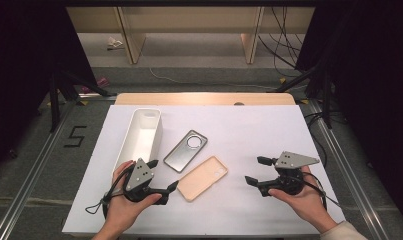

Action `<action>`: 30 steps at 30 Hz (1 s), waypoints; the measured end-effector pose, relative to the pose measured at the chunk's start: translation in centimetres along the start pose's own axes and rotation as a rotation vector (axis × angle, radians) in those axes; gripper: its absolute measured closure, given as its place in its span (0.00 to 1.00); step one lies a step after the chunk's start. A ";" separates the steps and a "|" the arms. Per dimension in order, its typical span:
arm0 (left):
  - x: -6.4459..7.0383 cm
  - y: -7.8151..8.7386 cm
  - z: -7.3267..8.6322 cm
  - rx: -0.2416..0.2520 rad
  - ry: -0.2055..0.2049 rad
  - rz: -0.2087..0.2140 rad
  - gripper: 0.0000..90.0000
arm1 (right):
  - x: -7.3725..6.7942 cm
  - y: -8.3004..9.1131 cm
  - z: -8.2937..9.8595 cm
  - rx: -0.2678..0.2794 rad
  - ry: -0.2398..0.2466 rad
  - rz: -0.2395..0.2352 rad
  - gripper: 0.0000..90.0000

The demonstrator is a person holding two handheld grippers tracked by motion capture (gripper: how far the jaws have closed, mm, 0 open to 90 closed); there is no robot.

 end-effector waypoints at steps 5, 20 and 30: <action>-0.1 -0.1 -0.1 0.000 -0.001 -0.013 0.15 | 0.1 0.0 0.0 0.002 -0.005 0.001 0.22; -0.2 -0.5 -0.4 -0.001 0.003 -0.040 0.26 | 0.4 0.0 0.1 0.008 -0.012 0.005 0.22; -2.0 -2.8 -0.3 -0.156 0.035 -0.193 0.88 | 0.3 0.5 0.1 0.005 -0.012 0.028 0.22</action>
Point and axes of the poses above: each handheld gripper's, and its own axes: y roughly backward along the jaws, z roughly out of its underside, x roughly to its right, the point moved 8 cm from there along -y, roughly forward along the jaws, and after that the axes turned 4 degrees about x, right-handed, at the moved point
